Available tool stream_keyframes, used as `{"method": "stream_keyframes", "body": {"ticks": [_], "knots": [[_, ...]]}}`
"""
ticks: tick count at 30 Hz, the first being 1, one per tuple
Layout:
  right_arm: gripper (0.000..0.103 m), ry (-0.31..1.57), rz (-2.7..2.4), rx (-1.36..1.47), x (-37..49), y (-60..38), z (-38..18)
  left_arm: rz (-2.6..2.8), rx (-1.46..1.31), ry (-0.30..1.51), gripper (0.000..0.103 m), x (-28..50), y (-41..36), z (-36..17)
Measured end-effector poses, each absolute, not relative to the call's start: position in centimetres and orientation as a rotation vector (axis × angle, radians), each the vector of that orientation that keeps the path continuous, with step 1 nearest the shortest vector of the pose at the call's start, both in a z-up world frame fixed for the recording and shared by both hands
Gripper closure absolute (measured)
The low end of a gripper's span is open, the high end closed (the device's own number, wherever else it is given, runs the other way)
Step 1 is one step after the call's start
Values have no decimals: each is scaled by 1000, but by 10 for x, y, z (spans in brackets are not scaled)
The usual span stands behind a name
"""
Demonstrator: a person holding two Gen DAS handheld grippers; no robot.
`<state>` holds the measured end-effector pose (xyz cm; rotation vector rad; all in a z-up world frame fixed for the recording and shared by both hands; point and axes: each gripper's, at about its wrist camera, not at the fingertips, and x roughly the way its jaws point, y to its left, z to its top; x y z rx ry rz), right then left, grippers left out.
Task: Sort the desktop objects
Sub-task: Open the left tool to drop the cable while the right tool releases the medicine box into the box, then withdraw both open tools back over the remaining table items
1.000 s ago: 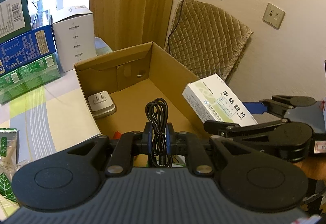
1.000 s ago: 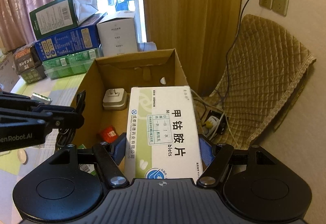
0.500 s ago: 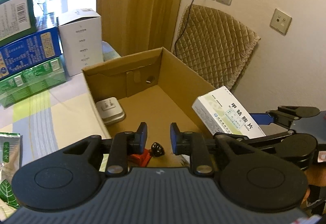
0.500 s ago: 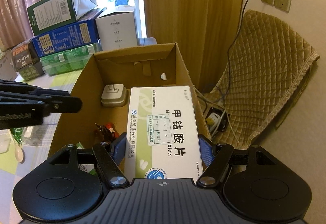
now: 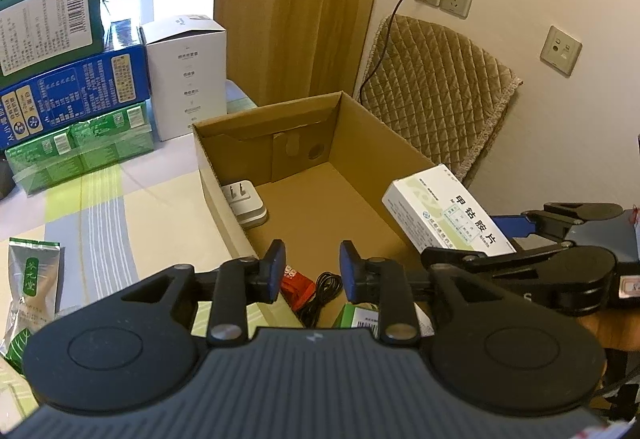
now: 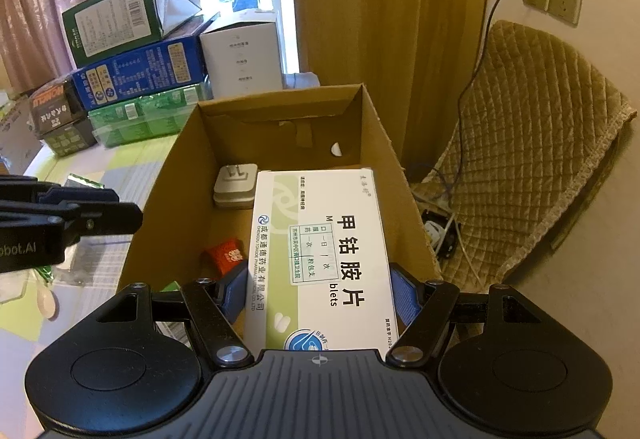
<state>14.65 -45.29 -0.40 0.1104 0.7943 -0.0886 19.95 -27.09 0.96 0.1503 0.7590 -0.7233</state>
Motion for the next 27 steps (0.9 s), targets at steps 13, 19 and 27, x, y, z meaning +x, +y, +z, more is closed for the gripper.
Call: {"method": "stream_keyframes", "body": {"ticks": [13, 19, 27], "knots": [[18, 766, -96, 159, 130, -453, 6, -649, 157, 722, 22, 179, -235, 16], [15, 744, -107, 183, 108, -447, 20, -618, 153, 697, 8, 159, -213, 25], [6, 727, -70, 168, 77, -412, 36, -554, 160, 649, 2, 125, -184, 34]]}}
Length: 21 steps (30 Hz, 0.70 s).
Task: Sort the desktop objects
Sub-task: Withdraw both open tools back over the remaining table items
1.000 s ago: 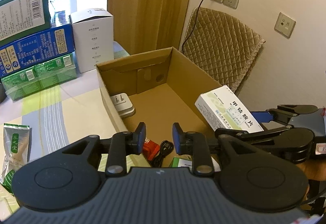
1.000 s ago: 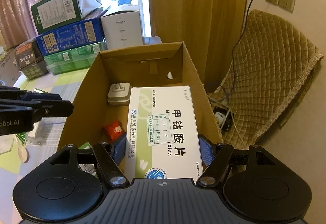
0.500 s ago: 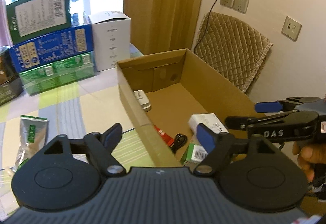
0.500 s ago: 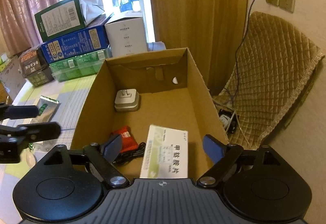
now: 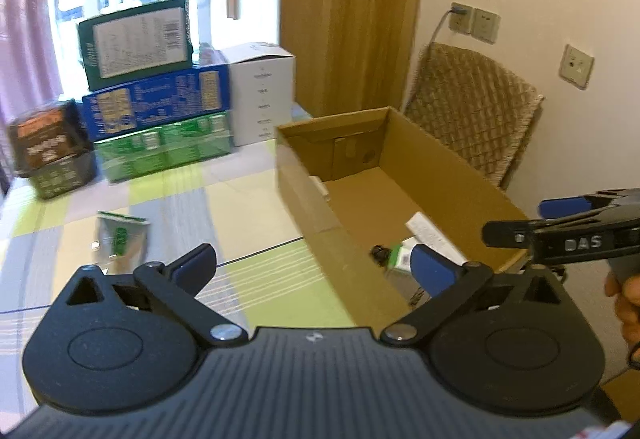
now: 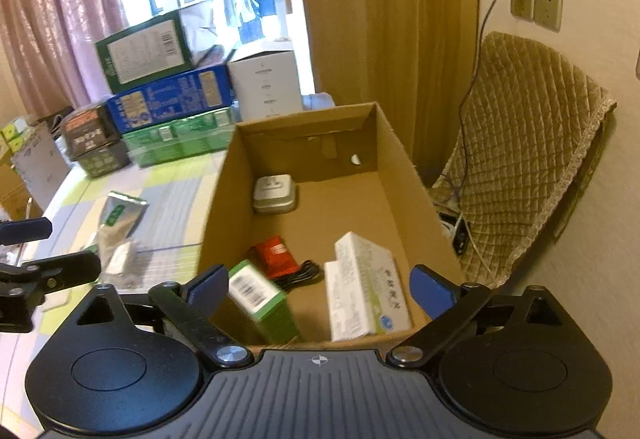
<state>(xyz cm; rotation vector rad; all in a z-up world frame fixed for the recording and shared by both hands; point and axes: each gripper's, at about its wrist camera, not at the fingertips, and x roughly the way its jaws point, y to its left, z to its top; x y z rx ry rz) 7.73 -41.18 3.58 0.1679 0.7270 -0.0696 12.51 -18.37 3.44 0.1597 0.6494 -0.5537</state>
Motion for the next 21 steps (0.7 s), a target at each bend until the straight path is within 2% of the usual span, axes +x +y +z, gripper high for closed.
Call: {"method": "stream_keyframes", "body": {"ticks": [5, 21], "knots": [[2, 715, -26, 149, 63, -383, 43, -505, 132, 649, 1, 108, -157, 37], [2, 744, 102, 99, 51, -310, 33, -319, 60, 614, 1, 70, -48, 34]]}}
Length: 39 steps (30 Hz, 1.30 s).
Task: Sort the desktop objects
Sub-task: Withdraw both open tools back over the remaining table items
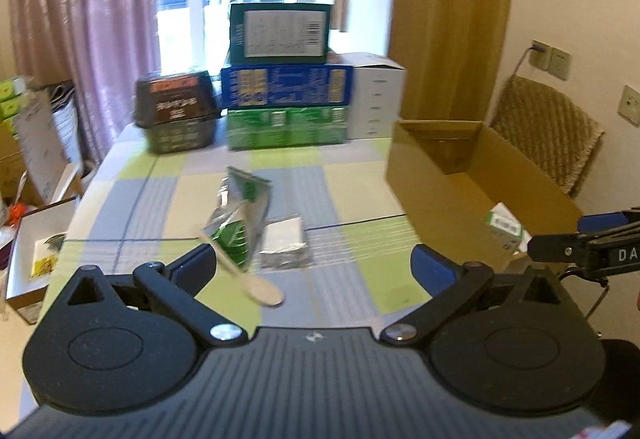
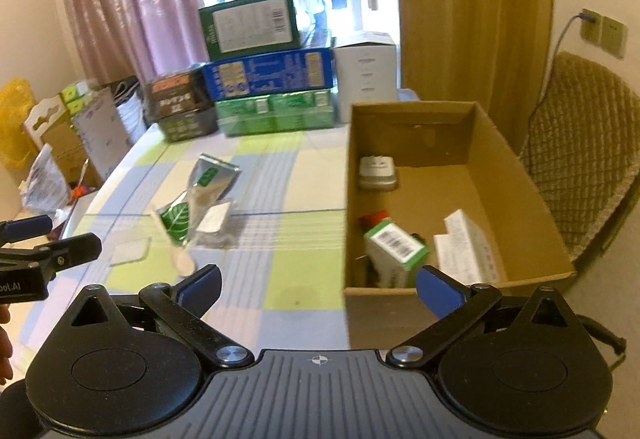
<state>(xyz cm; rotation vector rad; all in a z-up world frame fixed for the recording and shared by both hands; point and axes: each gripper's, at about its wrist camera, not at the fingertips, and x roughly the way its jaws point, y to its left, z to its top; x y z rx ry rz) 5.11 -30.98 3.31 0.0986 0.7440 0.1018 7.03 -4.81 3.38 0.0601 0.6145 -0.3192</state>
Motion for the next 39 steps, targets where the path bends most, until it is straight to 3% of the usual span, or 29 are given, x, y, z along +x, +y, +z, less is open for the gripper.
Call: {"method": "stream_keyframes", "body": {"ticks": [17, 37, 39], "knots": [[2, 792, 199, 50, 67, -254, 11, -225, 75, 690, 1, 71, 31, 19], [3, 845, 348, -104, 126, -181, -52, -225, 152, 767, 1, 141, 83, -48], [7, 841, 372, -131, 133, -173, -59, -244, 176, 774, 1, 150, 86, -56]]}}
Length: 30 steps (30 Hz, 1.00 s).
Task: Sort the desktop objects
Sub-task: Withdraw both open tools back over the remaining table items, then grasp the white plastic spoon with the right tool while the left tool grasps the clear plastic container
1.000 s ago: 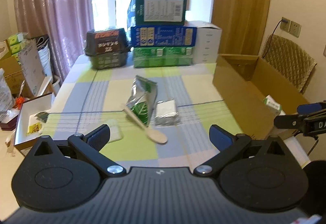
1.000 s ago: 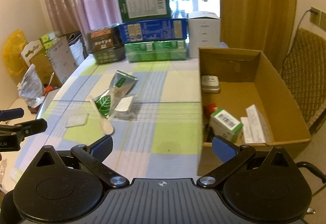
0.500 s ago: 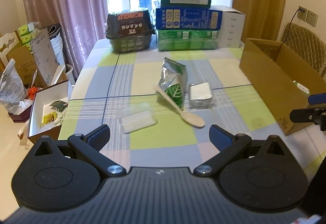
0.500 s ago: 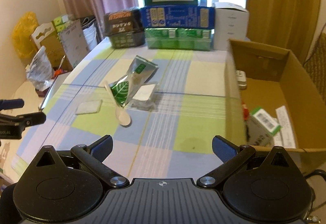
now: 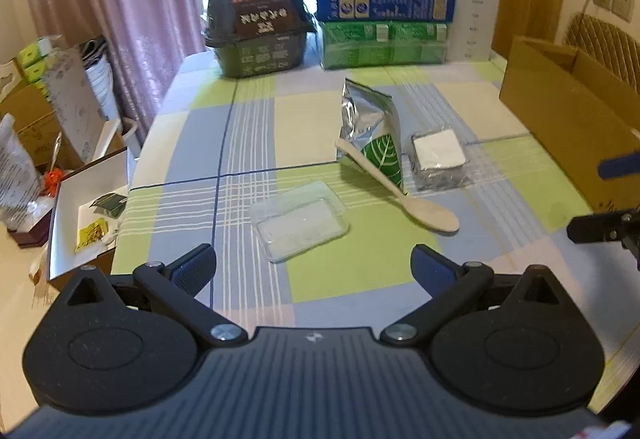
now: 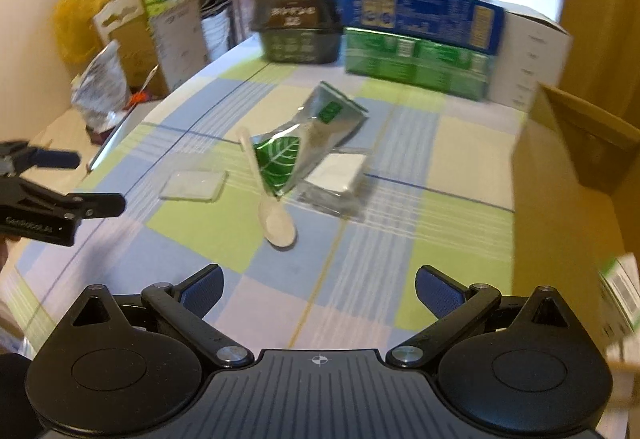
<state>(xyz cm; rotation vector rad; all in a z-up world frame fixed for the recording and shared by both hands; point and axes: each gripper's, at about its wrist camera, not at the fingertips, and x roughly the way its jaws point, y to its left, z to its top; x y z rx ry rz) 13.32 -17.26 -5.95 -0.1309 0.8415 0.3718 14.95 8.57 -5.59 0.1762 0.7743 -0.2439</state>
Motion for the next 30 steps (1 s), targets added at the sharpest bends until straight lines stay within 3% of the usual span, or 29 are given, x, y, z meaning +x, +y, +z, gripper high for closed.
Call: {"method": "stream_keyframes", "body": {"ticks": [6, 15, 28, 30], "knots": [[28, 860, 440, -162, 161, -154, -82, -298, 284, 794, 1, 174, 91, -77], [45, 886, 553, -242, 205, -127, -118, -465, 462, 816, 2, 211, 91, -102], [48, 908, 663, -278, 235, -119, -153, -656, 483, 859, 4, 257, 99, -130], [53, 896, 665, -276, 234, -119, -154, -685, 481, 860, 4, 262, 99, -132]]}}
